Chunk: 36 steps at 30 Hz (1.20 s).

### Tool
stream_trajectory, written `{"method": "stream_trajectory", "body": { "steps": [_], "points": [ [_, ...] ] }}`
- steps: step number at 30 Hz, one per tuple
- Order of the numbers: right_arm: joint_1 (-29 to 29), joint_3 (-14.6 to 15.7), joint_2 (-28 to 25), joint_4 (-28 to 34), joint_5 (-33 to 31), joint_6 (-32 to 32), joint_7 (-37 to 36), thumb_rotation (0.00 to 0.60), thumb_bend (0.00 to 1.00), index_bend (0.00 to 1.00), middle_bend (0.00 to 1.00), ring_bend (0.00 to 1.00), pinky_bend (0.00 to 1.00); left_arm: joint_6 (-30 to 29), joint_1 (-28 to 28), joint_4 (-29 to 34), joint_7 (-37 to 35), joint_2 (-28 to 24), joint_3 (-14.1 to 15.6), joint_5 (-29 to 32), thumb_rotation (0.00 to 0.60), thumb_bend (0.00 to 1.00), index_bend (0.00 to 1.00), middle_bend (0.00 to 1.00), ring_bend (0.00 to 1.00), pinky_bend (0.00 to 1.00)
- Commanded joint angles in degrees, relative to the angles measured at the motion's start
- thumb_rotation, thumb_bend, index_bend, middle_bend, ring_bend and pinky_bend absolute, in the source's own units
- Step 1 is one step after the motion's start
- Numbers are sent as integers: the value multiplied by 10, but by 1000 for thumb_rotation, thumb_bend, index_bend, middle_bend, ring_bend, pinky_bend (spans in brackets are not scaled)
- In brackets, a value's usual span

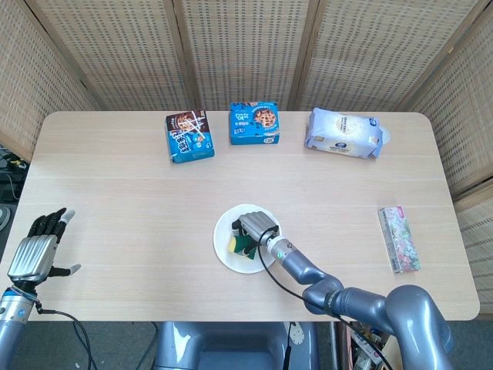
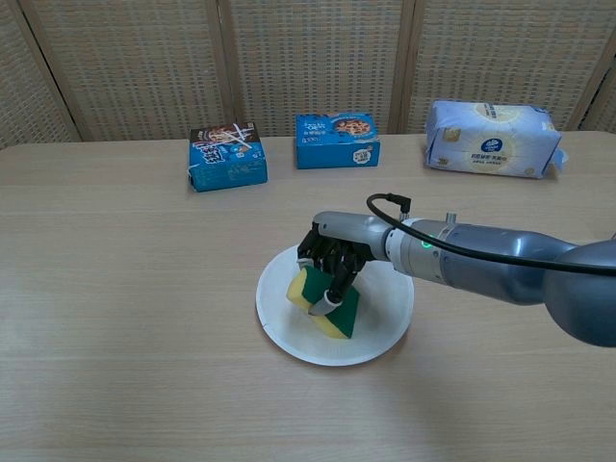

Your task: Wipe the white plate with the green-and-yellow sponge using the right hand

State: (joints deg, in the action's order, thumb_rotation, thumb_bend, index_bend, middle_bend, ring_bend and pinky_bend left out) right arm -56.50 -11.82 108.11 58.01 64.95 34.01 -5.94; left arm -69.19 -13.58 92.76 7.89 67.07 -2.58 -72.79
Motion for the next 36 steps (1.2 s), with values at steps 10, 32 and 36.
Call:
{"method": "stream_trajectory", "body": {
  "steps": [10, 32, 36],
  "points": [
    [-9, -37, -23, 65, -15, 18, 28, 600, 550, 656, 592, 461, 318, -2, 1, 2, -5, -3, 0, -2, 600, 0, 0, 0, 0, 0],
    [-34, -26, 35, -32, -66, -16, 78, 600, 550, 656, 592, 461, 318, 4, -1, -3, -4, -1, -2, 5, 600, 0, 0, 0, 0, 0],
    [-30, -20, 41, -46, -63, -18, 79, 600, 550, 656, 592, 461, 318, 4, -2, -4, -3, 0, -2, 7, 600, 0, 0, 0, 0, 0]
  ]
}}
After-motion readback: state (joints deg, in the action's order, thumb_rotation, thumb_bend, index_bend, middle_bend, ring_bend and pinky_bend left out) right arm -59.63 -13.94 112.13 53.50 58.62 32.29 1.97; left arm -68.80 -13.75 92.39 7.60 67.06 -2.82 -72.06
